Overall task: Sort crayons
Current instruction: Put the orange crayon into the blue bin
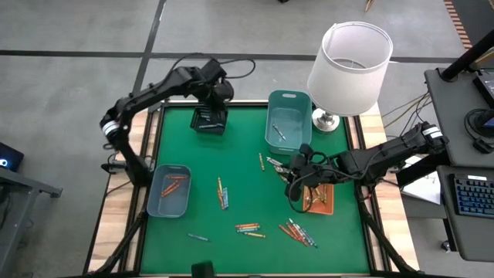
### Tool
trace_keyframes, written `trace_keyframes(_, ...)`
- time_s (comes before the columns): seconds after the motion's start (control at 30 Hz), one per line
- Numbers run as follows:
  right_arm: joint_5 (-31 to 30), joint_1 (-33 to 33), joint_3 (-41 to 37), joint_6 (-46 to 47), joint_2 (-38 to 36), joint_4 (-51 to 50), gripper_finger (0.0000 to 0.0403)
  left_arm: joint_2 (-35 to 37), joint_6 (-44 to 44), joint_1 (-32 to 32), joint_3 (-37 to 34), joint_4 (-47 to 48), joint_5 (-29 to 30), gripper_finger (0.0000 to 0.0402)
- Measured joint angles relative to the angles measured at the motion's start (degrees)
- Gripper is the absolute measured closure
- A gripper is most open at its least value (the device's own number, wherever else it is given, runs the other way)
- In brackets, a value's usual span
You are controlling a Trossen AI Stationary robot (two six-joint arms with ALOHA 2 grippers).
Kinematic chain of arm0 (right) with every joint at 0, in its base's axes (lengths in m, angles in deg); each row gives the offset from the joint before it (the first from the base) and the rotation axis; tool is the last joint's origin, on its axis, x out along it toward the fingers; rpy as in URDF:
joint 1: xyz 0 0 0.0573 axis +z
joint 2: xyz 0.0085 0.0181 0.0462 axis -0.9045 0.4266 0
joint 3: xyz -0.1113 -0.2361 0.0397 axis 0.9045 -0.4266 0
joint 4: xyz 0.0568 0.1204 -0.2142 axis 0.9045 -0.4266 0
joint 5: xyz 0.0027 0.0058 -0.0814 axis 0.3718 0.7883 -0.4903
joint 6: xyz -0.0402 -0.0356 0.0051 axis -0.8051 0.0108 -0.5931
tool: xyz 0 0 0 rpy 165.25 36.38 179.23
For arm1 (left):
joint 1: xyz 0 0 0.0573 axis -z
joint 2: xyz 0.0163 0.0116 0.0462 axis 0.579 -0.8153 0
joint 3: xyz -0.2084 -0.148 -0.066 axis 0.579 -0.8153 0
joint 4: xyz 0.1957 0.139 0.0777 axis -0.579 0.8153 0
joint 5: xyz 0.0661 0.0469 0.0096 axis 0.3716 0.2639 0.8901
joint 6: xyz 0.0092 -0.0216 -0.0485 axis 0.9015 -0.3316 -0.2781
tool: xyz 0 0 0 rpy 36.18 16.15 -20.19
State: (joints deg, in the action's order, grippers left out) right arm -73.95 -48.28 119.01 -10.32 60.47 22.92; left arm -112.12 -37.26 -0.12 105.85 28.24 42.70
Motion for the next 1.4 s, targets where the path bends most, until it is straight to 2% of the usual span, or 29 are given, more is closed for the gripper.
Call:
trace_keyframes(0.23, 6.54, 0.00, 0.00, 6.05, 0.00, 0.22, 0.0291, 6.77, -6.65, 12.45, -0.11, -1.26, 1.02, 0.0362)
trace_keyframes(0.5, 12.64, 0.27, 0.17, 9.82, 1.86, 1.56, 0.0291, 10.68, -14.09, 28.72, -1.12, -3.05, 9.13, 0.0362)
trace_keyframes(0.67, 14.66, 0.94, 1.74, 10.69, 6.47, 1.04, 0.0291, 11.72, -17.64, 38.46, -4.47, -6.00, 14.81, 0.0362)
trace_keyframes(0.83, 20.00, 1.77, 5.26, 10.25, 12.25, 0.30, 0.0291, 12.31, -23.11, 47.05, -8.43, -7.51, 21.48, 0.0362)
trace_keyframes(0.93, 21.31, 2.59, 8.67, 9.64, 15.63, -3.70, 0.0291, 12.35, -26.69, 51.90, -10.97, -8.44, 24.53, 0.0362)
trace_keyframes(1.1, 21.42, 4.17, 16.36, 10.98, 21.54, -16.39, 0.0291, 12.59, -31.43, 58.91, -16.13, -13.36, 31.19, 0.0362)
trace_keyframes(1.27, 21.45, 5.88, 23.49, 12.51, 27.56, -27.09, 0.0291, 12.77, -35.57, 63.52, -21.45, -19.69, 34.50, 0.0362)
trace_keyframes(1.4, 23.80, 7.70, 27.06, 12.70, 31.30, -30.87, 0.0291, 13.86, -36.56, 65.59, -26.85, -27.95, 34.78, 0.0362)
